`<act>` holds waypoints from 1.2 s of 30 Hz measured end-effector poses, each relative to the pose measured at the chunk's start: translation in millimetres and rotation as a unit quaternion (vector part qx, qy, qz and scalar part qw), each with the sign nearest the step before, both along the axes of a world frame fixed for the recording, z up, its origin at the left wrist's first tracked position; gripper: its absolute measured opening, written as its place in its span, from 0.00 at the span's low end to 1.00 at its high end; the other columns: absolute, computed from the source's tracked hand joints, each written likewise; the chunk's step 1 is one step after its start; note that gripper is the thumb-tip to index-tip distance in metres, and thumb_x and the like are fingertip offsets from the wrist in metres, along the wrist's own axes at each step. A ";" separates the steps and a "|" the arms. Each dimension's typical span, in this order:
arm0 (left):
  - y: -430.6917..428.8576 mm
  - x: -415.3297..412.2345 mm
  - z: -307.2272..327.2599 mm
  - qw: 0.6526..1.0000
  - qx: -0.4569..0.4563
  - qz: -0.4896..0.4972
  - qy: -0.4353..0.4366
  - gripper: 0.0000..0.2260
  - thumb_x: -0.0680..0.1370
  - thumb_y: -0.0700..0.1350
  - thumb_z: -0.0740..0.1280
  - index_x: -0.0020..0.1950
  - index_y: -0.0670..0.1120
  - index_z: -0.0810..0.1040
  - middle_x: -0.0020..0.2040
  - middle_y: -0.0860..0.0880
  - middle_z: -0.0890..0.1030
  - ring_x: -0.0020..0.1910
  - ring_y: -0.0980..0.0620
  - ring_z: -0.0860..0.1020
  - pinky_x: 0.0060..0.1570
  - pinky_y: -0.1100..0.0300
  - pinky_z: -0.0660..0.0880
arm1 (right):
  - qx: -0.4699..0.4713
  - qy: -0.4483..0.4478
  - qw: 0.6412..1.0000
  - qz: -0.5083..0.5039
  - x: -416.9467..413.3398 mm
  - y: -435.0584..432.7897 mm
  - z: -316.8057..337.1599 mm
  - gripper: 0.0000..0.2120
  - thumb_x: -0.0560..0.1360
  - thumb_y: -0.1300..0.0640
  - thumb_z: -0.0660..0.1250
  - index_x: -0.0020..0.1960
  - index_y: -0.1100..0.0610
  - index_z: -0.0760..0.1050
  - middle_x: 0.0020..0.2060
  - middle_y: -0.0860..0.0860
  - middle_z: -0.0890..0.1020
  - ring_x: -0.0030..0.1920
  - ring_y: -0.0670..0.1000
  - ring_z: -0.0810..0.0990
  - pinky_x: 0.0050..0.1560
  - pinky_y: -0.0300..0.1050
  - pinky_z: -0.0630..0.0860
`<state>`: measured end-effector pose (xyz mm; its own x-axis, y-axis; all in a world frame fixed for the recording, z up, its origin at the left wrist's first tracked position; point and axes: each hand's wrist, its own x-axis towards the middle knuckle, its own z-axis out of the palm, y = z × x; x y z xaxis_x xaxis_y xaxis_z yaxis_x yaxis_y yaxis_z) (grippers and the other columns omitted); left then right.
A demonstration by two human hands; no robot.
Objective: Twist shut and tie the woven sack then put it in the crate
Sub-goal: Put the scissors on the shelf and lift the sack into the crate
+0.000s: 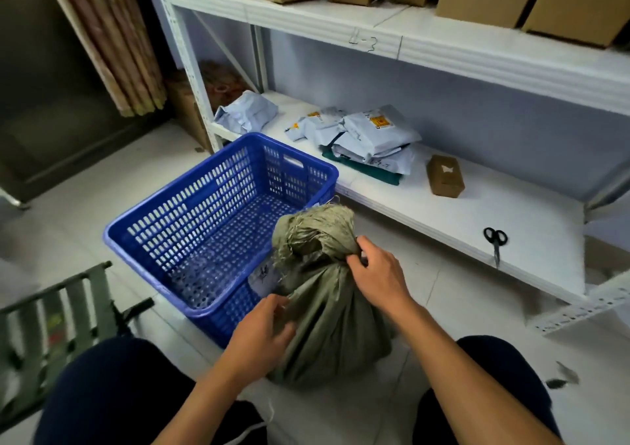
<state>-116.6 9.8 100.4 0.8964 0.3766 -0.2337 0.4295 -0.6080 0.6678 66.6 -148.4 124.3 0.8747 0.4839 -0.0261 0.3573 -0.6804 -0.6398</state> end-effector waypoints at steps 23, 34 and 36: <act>95.5 73.2 309.4 0.966 -0.215 0.044 -0.135 0.25 0.77 0.72 0.58 0.50 0.54 0.81 0.53 0.50 0.85 0.48 0.51 0.82 0.59 0.51 0.77 | 0.155 -0.122 0.974 0.109 -3.0 130.8 284.0 0.08 0.72 0.50 0.65 0.39 0.50 0.81 0.37 0.49 0.83 0.45 0.54 0.80 0.46 0.50 0.74; 135.5 63.8 433.3 0.934 -0.236 0.098 -0.250 0.03 0.78 0.42 0.69 0.50 0.46 0.81 0.43 0.48 0.84 0.46 0.50 0.84 0.52 0.53 0.84 | 0.226 -0.060 0.961 0.151 -1.2 181.6 380.1 0.07 0.74 0.61 0.66 0.40 0.52 0.79 0.36 0.52 0.80 0.33 0.51 0.76 0.38 0.48 0.74; 139.5 62.9 444.6 0.936 -0.216 0.111 -0.255 0.02 0.79 0.42 0.69 0.50 0.46 0.80 0.45 0.48 0.83 0.45 0.50 0.84 0.52 0.54 0.84 | 0.238 -0.044 0.958 0.155 0.0 192.7 381.3 0.09 0.75 0.64 0.65 0.41 0.52 0.79 0.35 0.51 0.80 0.31 0.50 0.76 0.37 0.46 0.75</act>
<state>-53.8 149.4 545.1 0.8439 0.5357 0.0293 0.0720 -0.1673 0.9833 66.7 44.3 505.6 0.6764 0.6590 0.3290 0.5617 -0.1727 -0.8091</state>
